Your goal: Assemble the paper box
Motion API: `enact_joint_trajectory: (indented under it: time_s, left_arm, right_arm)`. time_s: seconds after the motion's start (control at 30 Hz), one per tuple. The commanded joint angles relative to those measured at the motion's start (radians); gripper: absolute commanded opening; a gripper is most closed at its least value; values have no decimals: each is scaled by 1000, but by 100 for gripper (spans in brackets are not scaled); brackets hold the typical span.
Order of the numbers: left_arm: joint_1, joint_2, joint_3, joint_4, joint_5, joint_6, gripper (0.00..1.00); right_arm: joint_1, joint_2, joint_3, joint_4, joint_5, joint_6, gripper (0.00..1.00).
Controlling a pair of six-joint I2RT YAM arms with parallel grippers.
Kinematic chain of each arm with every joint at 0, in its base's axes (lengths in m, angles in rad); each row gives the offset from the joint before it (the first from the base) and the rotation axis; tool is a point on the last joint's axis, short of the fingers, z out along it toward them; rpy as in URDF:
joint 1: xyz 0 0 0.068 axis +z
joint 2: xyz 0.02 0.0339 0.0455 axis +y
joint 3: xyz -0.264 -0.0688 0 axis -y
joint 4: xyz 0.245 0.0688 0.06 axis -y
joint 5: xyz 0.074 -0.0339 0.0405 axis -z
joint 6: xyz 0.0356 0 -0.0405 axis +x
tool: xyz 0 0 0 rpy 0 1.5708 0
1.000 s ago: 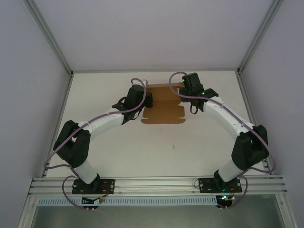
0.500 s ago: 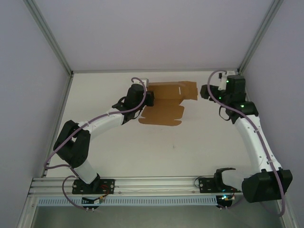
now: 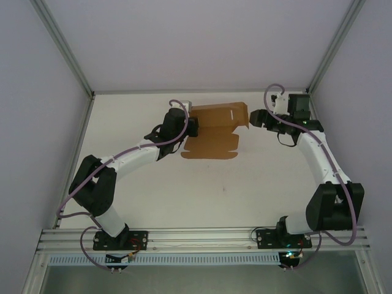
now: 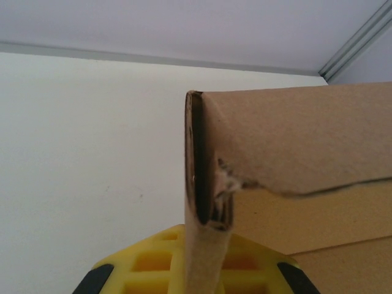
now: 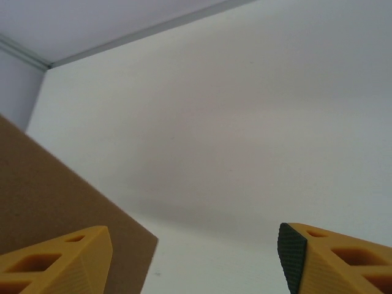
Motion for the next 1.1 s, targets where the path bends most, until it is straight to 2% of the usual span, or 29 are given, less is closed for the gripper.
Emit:
enact_joint_trajectory:
  time_s: [0.0,0.17,0.3,0.37,0.43,0.67,0.8,0.87,1.07]
  left_arm:
    - [-3,-28,-13,44,32,16,0]
    - [-4,-19,-9,50,31,16,0]
    - [-4,-13,-8,56,35,18,0]
    - [-4,-10,-6,57,33,17,0]
    - [-4,-9,-4,59,34,18,0]
    - [-5,6,11,49,34,20,0]
    - [-6,17,18,48,28,20,0]
    - [-5,19,17,48,29,19,0]
    - [-4,22,24,31,-2,18,0]
  right_arm:
    - [1,1,11,102,-175,-18,72]
    - [0,-2,-19,172,-370,-33,71]
    - [0,21,-28,215,-410,5,57]
    - [0,49,-18,224,-464,23,55]
    - [0,73,-14,249,-521,42,48]
    - [25,117,-29,380,-664,105,46]
    - [43,146,-21,399,-693,124,45]
    - [54,160,-19,411,-720,124,41]
    - [68,166,-29,426,-745,133,43]
